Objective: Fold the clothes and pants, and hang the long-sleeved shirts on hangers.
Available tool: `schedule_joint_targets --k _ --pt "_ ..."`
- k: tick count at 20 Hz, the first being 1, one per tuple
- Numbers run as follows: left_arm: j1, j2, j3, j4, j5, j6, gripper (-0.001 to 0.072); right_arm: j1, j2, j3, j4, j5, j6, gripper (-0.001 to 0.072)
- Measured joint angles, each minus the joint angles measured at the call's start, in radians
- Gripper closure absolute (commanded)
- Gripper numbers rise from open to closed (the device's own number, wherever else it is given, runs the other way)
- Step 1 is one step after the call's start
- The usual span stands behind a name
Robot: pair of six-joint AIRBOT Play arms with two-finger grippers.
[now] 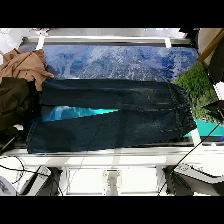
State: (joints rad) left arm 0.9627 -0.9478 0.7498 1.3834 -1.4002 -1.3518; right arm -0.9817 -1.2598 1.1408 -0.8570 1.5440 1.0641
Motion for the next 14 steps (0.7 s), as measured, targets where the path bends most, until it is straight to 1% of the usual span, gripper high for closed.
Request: schedule_joint_targets --k 1,2,3,6,9,11,14 --pt "0.060 -0.016 -0.020 -0.047 -0.016 0.061 0.0026 0.002 0.002 -0.005 0.018 0.018 -0.001 0.0201" --pt "0.110 -0.035 -0.039 -0.087 -0.036 0.119 0.0108 0.002 0.005 -0.008 0.027 0.035 -0.001 0.0201" --pt "0.147 -0.051 -0.051 -0.114 -0.045 0.169 0.0173 0.003 0.007 -0.011 0.040 0.056 -0.001 0.0201" --pt "0.211 -0.093 -0.073 -0.145 -0.050 0.309 0.0173 0.003 0.022 -0.014 0.057 0.090 -0.001 0.0201" --pt "0.234 -0.130 -0.082 -0.151 -0.033 0.404 0.0170 0.004 0.046 -0.015 0.064 0.105 0.010 0.0201" --pt "0.240 -0.150 -0.084 -0.135 -0.022 0.439 0.0163 0.004 0.064 -0.016 0.067 0.112 0.018 0.0202" --pt "0.243 -0.178 -0.085 -0.120 0.001 0.466 0.0163 0.003 0.089 -0.015 0.068 0.113 0.022 0.0202"
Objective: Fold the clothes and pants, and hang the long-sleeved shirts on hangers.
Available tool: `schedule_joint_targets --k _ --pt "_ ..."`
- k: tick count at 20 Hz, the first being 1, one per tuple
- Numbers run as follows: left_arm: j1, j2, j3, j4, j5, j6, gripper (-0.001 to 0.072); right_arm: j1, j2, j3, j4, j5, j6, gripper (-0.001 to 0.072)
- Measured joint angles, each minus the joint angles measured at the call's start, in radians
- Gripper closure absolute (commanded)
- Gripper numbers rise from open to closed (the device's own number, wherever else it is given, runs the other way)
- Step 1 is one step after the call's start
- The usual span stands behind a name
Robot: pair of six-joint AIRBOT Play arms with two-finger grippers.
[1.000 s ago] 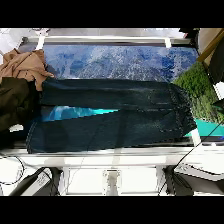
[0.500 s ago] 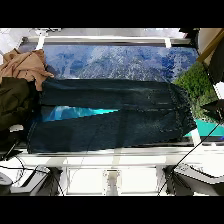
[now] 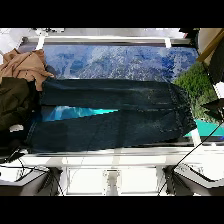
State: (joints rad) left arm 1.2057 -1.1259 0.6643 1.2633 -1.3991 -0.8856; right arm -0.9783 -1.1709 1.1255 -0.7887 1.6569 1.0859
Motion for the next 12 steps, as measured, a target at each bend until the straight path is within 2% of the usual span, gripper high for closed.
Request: schedule_joint_targets --k 4,11,12 --pt "-0.037 -0.050 0.000 0.011 0.037 0.018 0.0164 0.000 0.019 0.000 0.000 0.000 0.011 0.0202" --pt "-0.188 -0.134 0.000 0.013 0.051 0.037 0.0171 0.000 0.029 0.000 0.001 0.003 0.026 0.0202" --pt "-0.201 -0.138 0.000 0.015 0.051 0.037 0.0288 0.000 0.030 0.000 0.000 0.003 0.029 0.0202"
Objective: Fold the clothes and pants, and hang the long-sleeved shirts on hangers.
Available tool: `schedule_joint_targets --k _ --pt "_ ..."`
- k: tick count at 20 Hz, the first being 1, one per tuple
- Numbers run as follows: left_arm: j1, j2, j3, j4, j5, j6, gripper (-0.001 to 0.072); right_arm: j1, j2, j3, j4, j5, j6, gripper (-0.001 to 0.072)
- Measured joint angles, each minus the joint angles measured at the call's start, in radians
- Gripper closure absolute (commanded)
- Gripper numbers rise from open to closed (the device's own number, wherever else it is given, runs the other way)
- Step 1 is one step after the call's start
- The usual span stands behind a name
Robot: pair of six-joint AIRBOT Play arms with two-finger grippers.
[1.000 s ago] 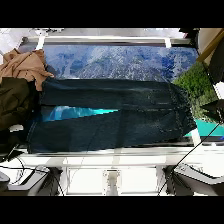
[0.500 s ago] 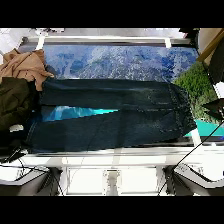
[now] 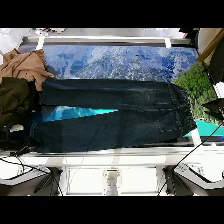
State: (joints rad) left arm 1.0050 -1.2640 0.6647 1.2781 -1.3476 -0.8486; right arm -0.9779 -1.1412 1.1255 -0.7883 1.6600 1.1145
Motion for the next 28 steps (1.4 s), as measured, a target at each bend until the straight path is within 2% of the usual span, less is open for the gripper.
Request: schedule_joint_targets --k 1,2,8,11,14,20,28 --pt "-0.011 -0.004 -0.001 0.001 0.009 0.000 0.0570 0.000 0.000 0.000 0.000 0.000 0.000 0.0202" --pt "-0.019 -0.008 -0.003 0.001 0.024 0.001 0.0689 0.000 0.000 0.000 0.000 0.000 0.001 0.0202" --pt "-0.035 0.020 0.013 0.001 -0.001 -0.024 0.0691 -0.001 0.003 0.027 -0.018 0.000 0.000 0.0201" --pt "-0.037 0.069 0.046 -0.003 -0.014 -0.035 0.0690 -0.005 0.024 0.041 -0.102 -0.005 -0.015 0.0201" --pt "-0.037 0.113 0.067 -0.043 -0.005 -0.063 0.0690 -0.006 0.039 -0.065 -0.202 -0.022 -0.027 0.0200" --pt "-0.038 0.154 0.077 -0.138 0.012 -0.108 0.0690 -0.006 0.039 -0.335 -0.275 -0.213 -0.053 0.0197" --pt "-0.038 0.163 0.079 -0.163 0.023 -0.119 0.0690 -0.006 -0.051 -0.403 -0.311 -0.406 -0.041 0.0198"
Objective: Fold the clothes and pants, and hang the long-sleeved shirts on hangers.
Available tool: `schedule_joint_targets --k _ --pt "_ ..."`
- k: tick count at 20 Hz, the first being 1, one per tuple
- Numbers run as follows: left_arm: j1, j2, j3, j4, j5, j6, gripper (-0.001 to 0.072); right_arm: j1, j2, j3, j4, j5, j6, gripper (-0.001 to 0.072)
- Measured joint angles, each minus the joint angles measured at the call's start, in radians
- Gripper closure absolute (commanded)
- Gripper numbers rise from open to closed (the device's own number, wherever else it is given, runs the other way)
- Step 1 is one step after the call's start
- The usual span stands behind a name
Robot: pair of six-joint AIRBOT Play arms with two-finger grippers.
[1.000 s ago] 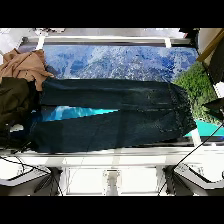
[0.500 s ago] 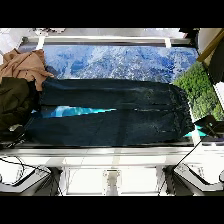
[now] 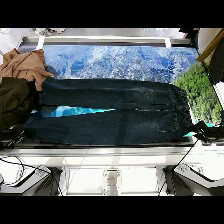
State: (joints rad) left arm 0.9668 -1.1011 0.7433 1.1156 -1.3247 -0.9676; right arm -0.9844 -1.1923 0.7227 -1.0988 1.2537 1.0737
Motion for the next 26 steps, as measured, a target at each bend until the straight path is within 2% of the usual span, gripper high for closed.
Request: schedule_joint_targets --k 9,13,20,26 --pt "0.000 0.000 0.000 -0.002 0.005 -0.013 0.0690 0.000 -0.129 -0.006 0.157 -0.088 -0.044 0.0201" --pt "0.000 0.000 0.000 -0.002 0.004 -0.013 0.0690 -0.002 -0.136 -0.004 0.130 -0.084 -0.051 0.0201" --pt "0.000 0.000 0.000 -0.002 0.003 -0.014 0.0690 -0.089 -0.117 0.060 0.080 0.006 -0.047 0.0201" --pt "0.000 0.000 0.000 -0.002 0.000 -0.014 0.0691 -0.119 -0.113 -0.011 0.134 -0.080 -0.093 0.0201"
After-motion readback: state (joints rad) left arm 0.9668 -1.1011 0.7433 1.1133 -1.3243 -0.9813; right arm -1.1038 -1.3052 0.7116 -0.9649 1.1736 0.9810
